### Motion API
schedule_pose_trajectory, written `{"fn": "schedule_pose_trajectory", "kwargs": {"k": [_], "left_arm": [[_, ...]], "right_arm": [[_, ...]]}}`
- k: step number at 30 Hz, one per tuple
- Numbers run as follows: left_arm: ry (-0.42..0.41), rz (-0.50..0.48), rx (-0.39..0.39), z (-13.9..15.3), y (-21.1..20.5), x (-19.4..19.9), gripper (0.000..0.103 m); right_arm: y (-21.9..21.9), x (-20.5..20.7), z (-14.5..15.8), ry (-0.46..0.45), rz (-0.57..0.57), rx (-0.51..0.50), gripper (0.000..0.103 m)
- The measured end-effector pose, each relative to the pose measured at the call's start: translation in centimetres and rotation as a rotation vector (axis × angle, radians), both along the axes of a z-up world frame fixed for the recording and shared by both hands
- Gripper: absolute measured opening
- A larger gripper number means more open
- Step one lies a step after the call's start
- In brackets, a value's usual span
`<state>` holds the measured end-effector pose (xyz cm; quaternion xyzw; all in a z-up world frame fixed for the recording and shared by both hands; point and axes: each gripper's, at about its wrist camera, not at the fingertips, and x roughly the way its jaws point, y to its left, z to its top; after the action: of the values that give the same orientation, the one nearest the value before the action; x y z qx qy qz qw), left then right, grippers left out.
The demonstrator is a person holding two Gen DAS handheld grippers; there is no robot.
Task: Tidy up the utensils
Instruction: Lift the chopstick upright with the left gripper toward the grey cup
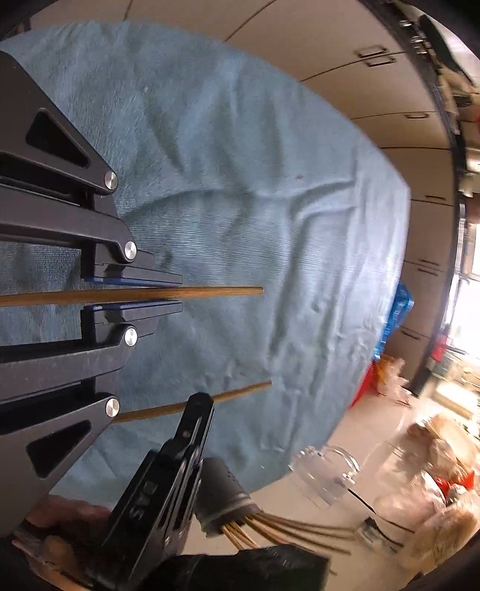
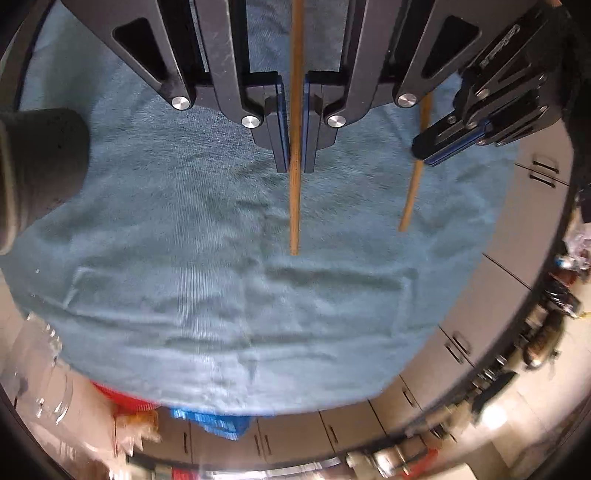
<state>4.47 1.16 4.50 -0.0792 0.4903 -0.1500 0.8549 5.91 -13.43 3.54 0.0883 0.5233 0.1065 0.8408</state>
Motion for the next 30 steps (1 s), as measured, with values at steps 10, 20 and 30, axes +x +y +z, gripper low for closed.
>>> {"fn": "schedule_pose_trajectory", "kwargs": {"k": [10, 20, 30], "left_arm": [[-0.173, -0.003, -0.011, 6.5, -0.6, -2.7, 0.007], [-0.256, -0.025, -0.007, 9.8, -1.9, -5.4, 0.007], [-0.303, -0.04, 0.018, 11.1, -3.2, -6.5, 0.007]], "right_arm": [[-1.9, -6.9, 6.6, -0.266, -0.033, 0.101, 0.007], [-2.9, -11.9, 9.2, -0.436, -0.066, 0.085, 0.007], [-5.3, -13.9, 10.1, -0.472, -0.115, 0.112, 0.007]]}}
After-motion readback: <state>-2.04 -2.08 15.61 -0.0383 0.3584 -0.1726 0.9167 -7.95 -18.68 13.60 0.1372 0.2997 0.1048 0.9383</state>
